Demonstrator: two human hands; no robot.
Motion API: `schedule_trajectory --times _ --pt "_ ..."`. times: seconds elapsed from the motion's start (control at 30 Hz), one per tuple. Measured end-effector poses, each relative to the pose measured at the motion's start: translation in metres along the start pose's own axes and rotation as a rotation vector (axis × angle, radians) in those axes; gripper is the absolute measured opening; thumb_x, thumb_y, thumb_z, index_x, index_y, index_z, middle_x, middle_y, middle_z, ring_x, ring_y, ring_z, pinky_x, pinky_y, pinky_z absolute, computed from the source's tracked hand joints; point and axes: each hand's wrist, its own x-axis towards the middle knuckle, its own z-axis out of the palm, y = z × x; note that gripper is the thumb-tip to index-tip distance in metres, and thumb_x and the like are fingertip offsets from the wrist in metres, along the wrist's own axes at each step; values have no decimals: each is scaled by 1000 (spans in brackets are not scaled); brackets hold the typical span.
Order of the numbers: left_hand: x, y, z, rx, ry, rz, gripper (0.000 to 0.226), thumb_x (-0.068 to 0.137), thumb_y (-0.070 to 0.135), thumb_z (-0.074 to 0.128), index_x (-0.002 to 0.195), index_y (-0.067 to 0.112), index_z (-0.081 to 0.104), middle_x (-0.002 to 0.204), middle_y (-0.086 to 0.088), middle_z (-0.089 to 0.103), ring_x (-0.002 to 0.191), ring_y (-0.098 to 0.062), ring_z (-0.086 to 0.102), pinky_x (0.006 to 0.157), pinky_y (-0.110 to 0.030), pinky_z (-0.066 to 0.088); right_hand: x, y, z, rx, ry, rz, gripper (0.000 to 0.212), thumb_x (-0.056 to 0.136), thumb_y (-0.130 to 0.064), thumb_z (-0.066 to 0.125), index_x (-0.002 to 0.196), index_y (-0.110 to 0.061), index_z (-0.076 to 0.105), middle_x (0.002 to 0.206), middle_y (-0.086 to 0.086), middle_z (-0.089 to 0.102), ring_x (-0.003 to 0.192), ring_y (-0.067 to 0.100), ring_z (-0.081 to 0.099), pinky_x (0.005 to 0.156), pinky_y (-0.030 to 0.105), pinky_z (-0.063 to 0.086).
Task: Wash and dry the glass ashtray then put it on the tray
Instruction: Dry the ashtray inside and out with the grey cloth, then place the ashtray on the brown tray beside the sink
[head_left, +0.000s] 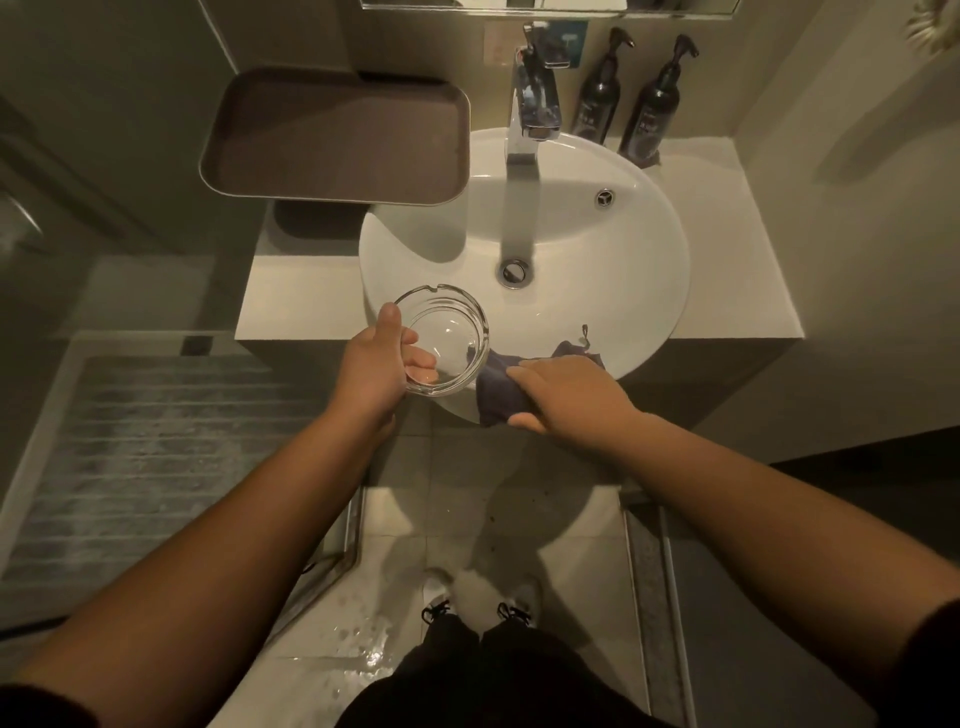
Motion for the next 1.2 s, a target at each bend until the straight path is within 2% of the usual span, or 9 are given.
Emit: schedule_trajectory --times 0.17,0.33,0.47,0.6,0.67,0.77,0.93,1.07,1.2 --pt "0 -3 -1 8 -8 3 45 103 45 36 88 10 60 52 0 66 49 -14 60 59 -28 49 -2 1 14 -78 70 29 37 93 -44 57 118 -18 55 112 8 67 95 24 64 84 37 48" --pt "-2 -1 0 34 -26 9 47 103 45 36 93 6 61 52 -1 66 45 -12 60 63 -29 50 -4 5 2 -75 45 -6 46 93 -60 39 114 -24 56 106 0 65 95 22 58 89 40 40" --pt "-7 4 3 82 -26 50 44 102 45 36 89 10 60 56 -2 66 50 -15 60 68 -34 50 -4 -4 -43 414 224 232 41 100 -46 37 113 -17 63 117 5 65 103 21 56 91 38 39" --pt "-11 10 10 214 -12 137 46 102 48 31 86 15 59 67 -5 67 65 -22 63 79 -43 53 11 -21 -76 819 153 384 38 101 -47 29 101 -22 58 93 -8 65 75 14 65 76 36 51" --pt "-13 13 13 251 -5 190 47 102 48 29 83 16 59 67 -4 68 68 -23 64 83 -45 53 17 -27 -83 804 141 342 40 100 -47 34 94 -18 61 83 -4 64 69 18 65 69 40 53" --pt "-17 19 17 283 -4 212 49 104 47 27 83 16 59 69 -4 70 64 -20 66 83 -44 54 23 -26 -83 804 165 341 40 98 -39 41 89 -8 63 78 5 66 69 23 65 74 47 54" --pt "-20 29 17 302 -35 209 45 103 47 28 85 21 59 75 -3 72 79 -25 69 89 -43 52 33 -20 -82 764 217 347 37 97 -30 41 79 -5 61 66 -2 63 60 20 67 62 33 49" --pt "-21 27 15 300 16 240 42 103 47 31 92 22 62 92 -7 74 81 -23 70 76 -33 50 40 -13 -85 775 260 357 38 97 -27 39 79 -4 63 65 -1 65 54 16 66 58 30 50" --pt "-20 29 14 424 84 308 48 104 42 28 94 10 61 83 -13 69 64 -15 62 64 -28 47 51 -6 -89 730 263 342 42 99 -29 35 80 -4 62 61 2 65 45 7 60 59 31 50"
